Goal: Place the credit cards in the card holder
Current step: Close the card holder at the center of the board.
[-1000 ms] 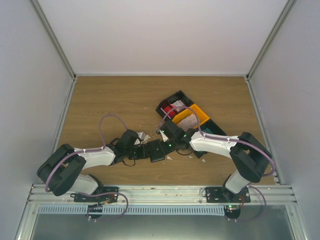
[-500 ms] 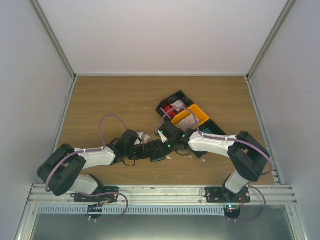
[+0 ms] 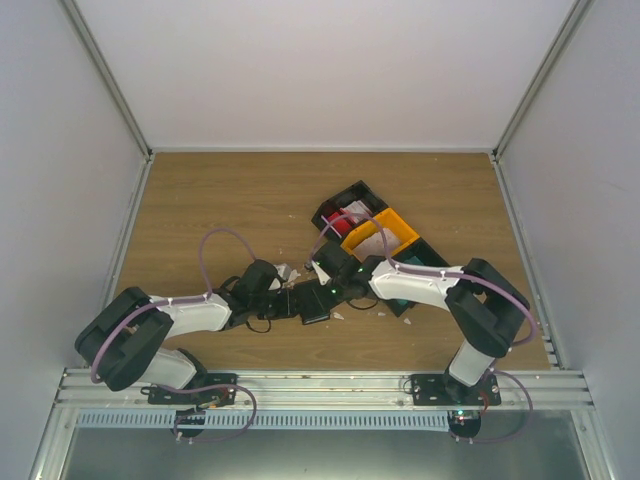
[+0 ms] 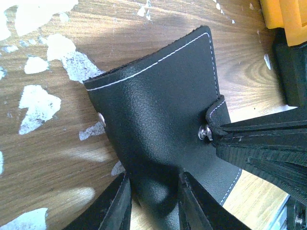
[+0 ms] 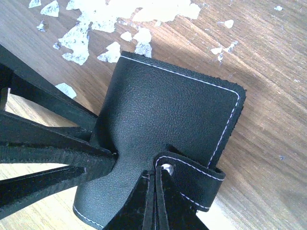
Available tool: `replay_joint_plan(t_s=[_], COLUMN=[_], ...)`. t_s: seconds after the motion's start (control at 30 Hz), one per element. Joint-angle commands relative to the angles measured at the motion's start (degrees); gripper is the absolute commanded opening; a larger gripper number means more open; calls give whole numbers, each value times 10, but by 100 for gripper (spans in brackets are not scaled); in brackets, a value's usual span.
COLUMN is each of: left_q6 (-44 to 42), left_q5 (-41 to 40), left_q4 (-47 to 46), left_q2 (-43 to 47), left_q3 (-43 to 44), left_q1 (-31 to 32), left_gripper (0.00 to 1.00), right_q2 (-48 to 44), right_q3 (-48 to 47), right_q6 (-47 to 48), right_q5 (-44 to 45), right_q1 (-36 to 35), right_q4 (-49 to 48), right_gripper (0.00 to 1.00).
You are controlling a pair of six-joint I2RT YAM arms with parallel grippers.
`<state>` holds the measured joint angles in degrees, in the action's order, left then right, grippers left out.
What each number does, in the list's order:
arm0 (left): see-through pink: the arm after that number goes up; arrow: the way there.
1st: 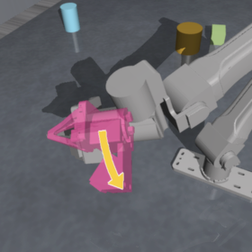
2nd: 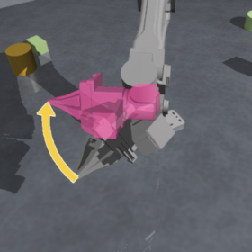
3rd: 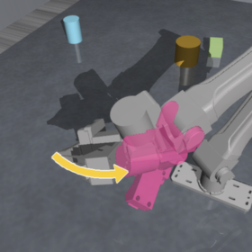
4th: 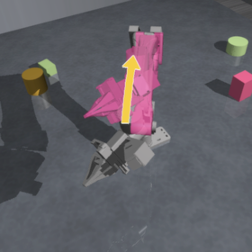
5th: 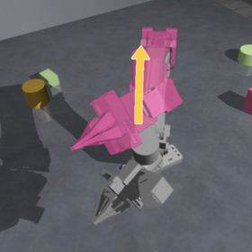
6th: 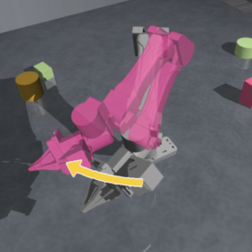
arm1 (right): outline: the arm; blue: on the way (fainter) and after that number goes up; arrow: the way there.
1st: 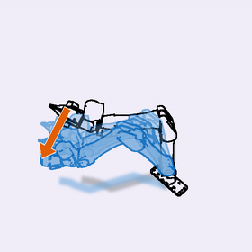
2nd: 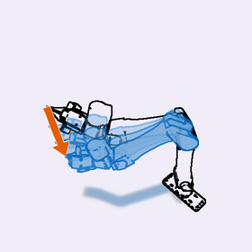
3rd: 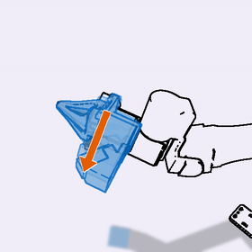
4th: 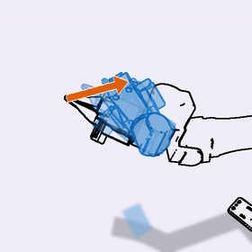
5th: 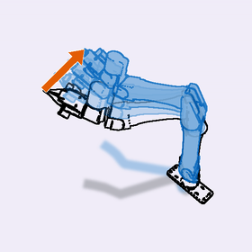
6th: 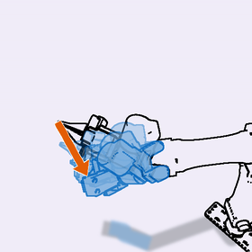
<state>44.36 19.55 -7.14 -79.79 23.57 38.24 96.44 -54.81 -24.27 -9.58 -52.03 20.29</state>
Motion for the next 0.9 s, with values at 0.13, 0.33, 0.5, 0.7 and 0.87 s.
replay_joint_plan(t_s=[0.13, 0.33, 0.5, 0.7, 0.87], left_q6=[-7, -7, -7, -7, -6], left_q5=[-11, -12, -14, -19, -20], left_q4=[7, 6, 10, 12, 15], left_q2=[-9, -8, -6, -1, 1], left_q3=[2, 1, 2, 1, 2], left_q1=[10, 10, 10, 10, 10], left_gripper=[29, 28, 28, 28, 28], right_q2=[27, 37, 53, 56, 56], right_q3=[-33, -38, -48, -52, -67], right_q6=[-12, -19, -26, -39, -55], right_q5=[29, 28, 26, 26, 31], right_q1=[-18, -19, -22, -22, -22], right_q4=[48, 64, 77, 83, 87], right_gripper=[0, 1, 1, 1, 3])
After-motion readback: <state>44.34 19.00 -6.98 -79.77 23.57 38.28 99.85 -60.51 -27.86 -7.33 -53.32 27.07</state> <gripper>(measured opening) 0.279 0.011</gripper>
